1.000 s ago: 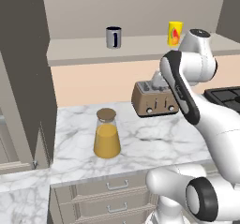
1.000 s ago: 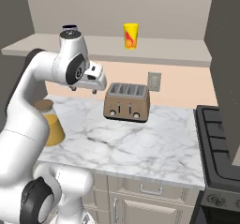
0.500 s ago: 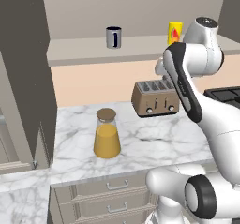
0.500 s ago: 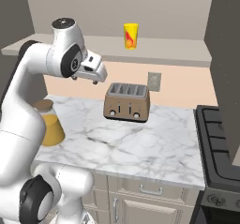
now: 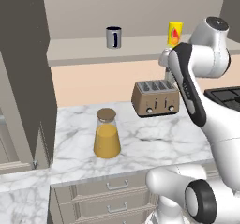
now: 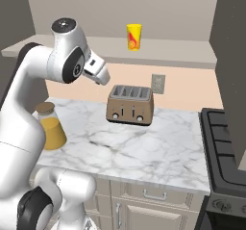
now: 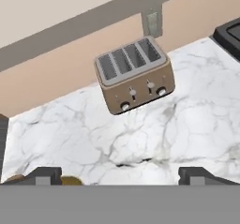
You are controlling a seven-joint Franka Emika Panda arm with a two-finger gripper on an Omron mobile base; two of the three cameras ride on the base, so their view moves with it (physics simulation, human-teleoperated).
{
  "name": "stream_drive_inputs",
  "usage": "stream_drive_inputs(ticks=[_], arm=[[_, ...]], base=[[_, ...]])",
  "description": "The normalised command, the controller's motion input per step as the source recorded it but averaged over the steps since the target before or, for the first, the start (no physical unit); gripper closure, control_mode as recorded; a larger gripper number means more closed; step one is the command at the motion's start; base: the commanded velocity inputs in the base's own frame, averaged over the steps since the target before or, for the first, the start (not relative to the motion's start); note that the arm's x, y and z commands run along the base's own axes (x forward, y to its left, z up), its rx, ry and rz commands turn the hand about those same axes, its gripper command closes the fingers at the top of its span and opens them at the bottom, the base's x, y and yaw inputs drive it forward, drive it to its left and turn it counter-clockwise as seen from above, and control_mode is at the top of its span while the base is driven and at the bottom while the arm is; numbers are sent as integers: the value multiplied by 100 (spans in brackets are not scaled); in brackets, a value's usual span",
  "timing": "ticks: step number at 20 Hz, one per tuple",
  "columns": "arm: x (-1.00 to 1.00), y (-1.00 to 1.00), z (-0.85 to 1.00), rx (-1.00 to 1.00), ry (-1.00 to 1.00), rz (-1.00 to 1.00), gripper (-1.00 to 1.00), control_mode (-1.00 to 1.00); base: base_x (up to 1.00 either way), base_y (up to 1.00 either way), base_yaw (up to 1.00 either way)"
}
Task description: There is a tray on the dining counter. Grab the cup, mug, and pitcher and place them on the tray. The pitcher may be placed next to the tray if it cannot fit the tray.
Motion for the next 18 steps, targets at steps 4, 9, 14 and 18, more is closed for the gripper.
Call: stream_drive_inputs(ticks=[4,9,14,18], arm=[[0,0,0,16,-8,-20,-100,-100],[0,0,0,18,-9,-19,-100,-100],[0,0,3,20,-6,-18,-100,-100],[0,-9,5,22,-5,-13,-100,-100]], base=[[0,0,0],[0,0,0],[0,0,0],[0,0,0]])
